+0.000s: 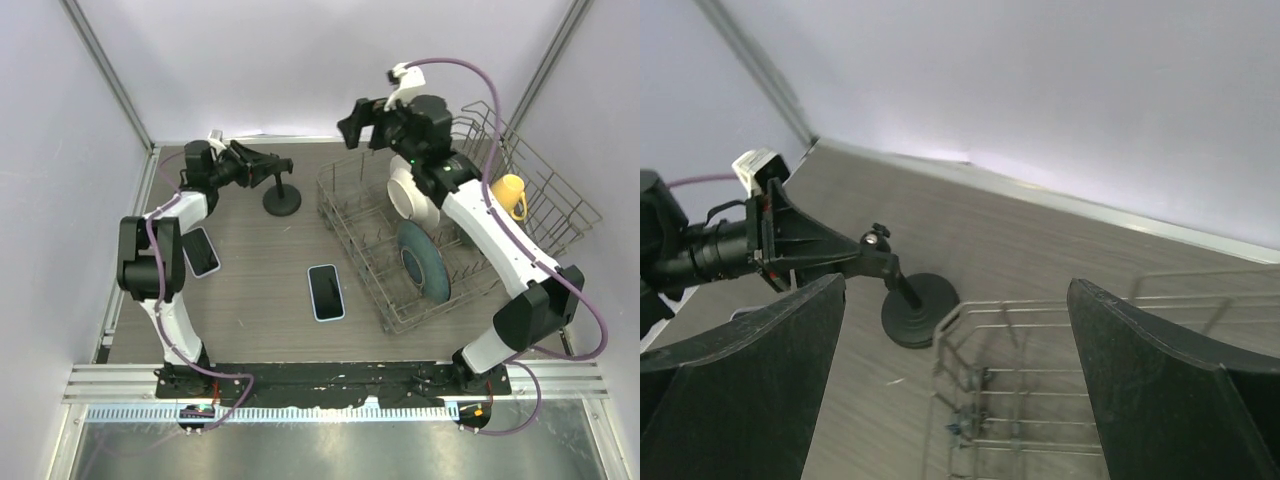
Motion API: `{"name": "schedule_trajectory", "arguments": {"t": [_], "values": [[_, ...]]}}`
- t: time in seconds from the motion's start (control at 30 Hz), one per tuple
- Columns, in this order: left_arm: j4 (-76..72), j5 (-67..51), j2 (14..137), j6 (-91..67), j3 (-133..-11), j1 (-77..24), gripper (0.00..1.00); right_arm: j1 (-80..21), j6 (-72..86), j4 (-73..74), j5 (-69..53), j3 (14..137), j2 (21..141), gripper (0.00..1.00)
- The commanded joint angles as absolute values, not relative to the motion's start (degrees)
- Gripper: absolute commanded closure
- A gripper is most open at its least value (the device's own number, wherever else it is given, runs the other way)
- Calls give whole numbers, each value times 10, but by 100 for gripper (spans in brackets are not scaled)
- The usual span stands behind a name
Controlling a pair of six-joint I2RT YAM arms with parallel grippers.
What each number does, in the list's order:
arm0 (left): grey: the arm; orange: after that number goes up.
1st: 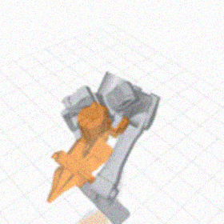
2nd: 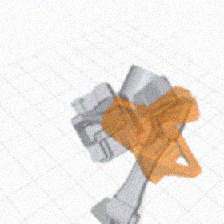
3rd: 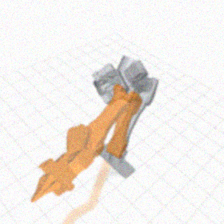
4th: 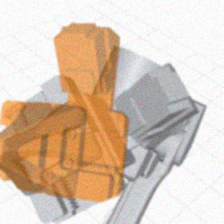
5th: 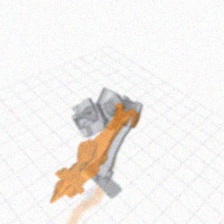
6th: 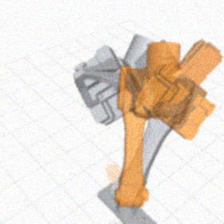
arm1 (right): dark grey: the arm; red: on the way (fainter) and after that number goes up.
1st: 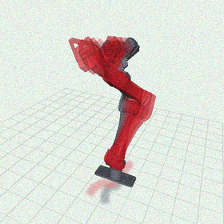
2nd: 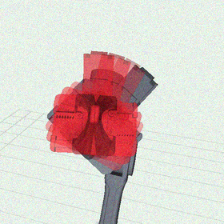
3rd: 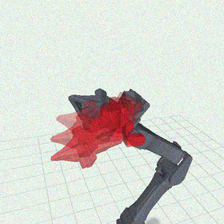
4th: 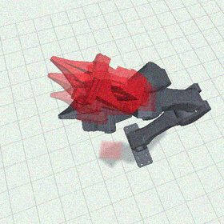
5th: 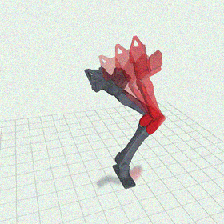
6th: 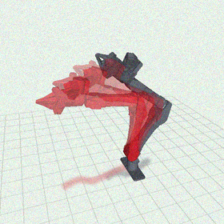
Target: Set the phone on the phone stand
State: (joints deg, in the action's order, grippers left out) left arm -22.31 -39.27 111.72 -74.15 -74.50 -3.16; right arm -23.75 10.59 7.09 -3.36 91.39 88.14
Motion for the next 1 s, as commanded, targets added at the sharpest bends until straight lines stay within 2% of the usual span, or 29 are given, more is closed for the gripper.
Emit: {"name": "schedule_trajectory", "arguments": {"t": [0.0,0.23,0.37,0.47,0.6,0.7,0.97], "values": [[-167,-508,1016,-683,-699,-31,100,-292,72,92,-26,960,896,2],[-156,-576,951,-664,-607,-26,100,-340,67,90,-25,959,886,2],[-201,-585,941,-678,-567,-26,100,-352,64,83,-11,954,882,2],[-295,-574,947,-727,-526,-27,100,-356,63,76,-3,951,882,2],[-535,-566,979,-829,-456,-31,100,-356,62,72,20,951,889,2],[-654,-558,1018,-906,-434,-33,100,-356,62,72,20,954,895,2],[-737,-555,1068,-952,-428,-46,100,-356,62,72,21,958,904,2]]}}
